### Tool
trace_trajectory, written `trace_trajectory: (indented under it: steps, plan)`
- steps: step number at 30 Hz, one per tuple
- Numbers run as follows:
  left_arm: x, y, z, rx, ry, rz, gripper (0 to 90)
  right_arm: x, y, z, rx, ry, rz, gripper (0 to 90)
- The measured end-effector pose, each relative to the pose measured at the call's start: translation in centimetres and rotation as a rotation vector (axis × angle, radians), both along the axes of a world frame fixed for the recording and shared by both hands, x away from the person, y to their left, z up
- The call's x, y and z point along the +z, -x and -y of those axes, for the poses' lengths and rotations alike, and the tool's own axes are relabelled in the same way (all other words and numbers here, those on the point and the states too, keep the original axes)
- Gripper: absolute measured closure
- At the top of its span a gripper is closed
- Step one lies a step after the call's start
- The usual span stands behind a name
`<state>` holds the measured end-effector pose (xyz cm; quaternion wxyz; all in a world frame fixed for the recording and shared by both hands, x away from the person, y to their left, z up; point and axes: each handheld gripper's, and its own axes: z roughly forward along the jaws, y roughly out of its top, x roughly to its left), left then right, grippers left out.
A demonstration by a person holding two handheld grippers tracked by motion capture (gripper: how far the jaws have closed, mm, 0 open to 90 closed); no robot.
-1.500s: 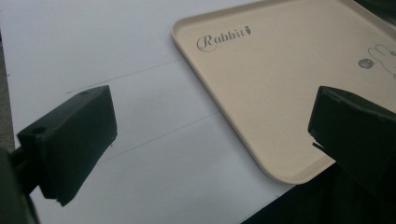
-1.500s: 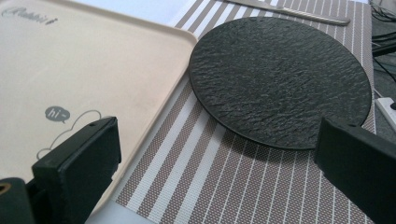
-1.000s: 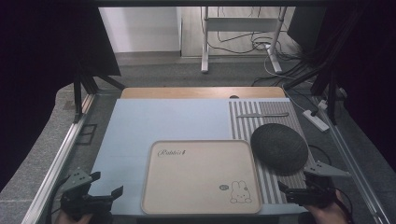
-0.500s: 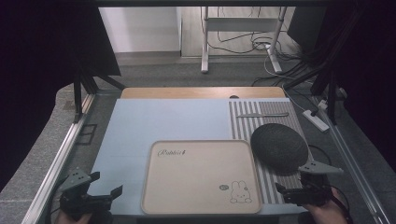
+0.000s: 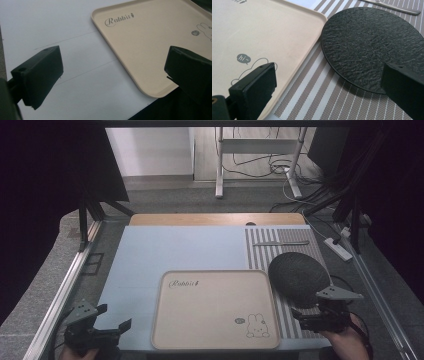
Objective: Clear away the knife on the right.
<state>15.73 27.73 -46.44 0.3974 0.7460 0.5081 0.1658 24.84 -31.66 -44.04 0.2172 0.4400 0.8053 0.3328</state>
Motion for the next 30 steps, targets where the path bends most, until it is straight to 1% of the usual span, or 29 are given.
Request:
trace_trajectory:
  steps: [5, 11, 17, 19, 24, 30]
  plan:
    - [0.0, 0.0, 0.0, 0.000, -0.002, -0.002, 2.1, -0.2, -0.6, 0.0, 0.003, -0.018, -0.019, 0.9]
    - [0.0, 0.0, 0.0, 0.000, -0.002, -0.003, 2.1, -0.2, -1.4, 0.1, 0.001, -0.012, -0.018, 0.9]
    - [0.0, -0.1, 0.0, 0.001, -0.002, -0.006, 2.1, -0.3, -2.4, 0.3, -0.008, -0.037, -0.015, 0.8]
    - [0.0, -0.1, 0.0, 0.001, -0.001, -0.007, 2.1, -0.3, -2.8, 0.2, -0.009, -0.023, -0.011, 0.8]
    - [0.0, -0.1, 0.0, 0.001, 0.001, -0.009, 2.1, -0.6, -3.7, -0.1, -0.005, -0.007, -0.010, 0.8]
    - [0.0, -0.1, 0.0, 0.000, 0.000, -0.009, 2.1, -0.7, -4.6, -0.3, 0.006, 0.002, -0.003, 0.9]
